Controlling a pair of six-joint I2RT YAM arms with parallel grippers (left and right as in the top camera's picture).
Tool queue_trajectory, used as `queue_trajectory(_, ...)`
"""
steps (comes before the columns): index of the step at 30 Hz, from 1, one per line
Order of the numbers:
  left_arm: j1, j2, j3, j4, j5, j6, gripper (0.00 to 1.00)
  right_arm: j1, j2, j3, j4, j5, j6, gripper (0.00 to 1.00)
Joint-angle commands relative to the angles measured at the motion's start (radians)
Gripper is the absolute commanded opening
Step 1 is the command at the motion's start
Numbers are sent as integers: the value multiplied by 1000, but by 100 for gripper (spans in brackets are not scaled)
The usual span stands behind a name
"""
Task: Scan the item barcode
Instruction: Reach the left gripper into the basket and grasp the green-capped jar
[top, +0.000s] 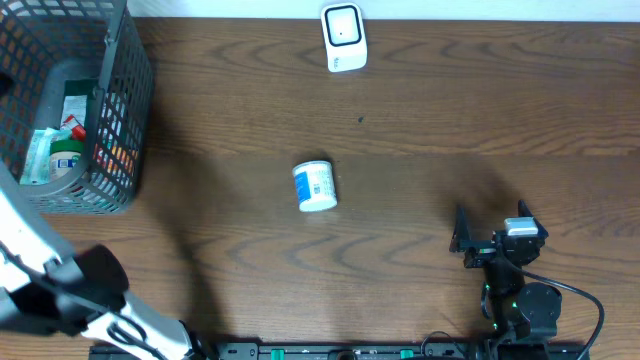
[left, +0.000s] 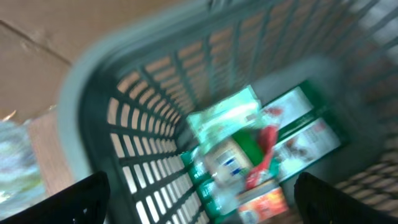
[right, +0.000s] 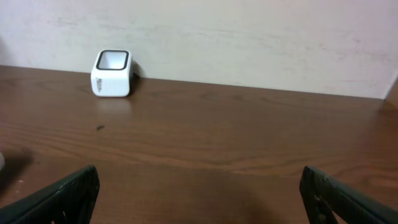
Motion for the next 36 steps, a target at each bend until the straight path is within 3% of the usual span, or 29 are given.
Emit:
queue_trajectory(1, 9, 102, 2, -19, 105, 125, 95, 6, -5, -1, -3, 2, 12, 99)
queue_trajectory(7, 6, 281, 0, -59, 151, 234, 95, 6, -5, -1, -3, 2, 12, 99)
queue_trajectory(18, 7, 478, -25, -124, 151, 236, 95, 6, -5, -1, -3, 2, 12, 99)
queue_trajectory(31, 8, 500, -109, -99, 145, 209, 95, 6, -5, -1, -3, 2, 12, 99)
queue_trajectory(33, 7, 500, -134, -86, 144, 192, 91, 6, -5, -1, -3, 2, 12, 99)
queue_trajectory(36, 7, 500, -144, -78, 148, 186, 77, 6, -5, -1, -3, 2, 12, 99)
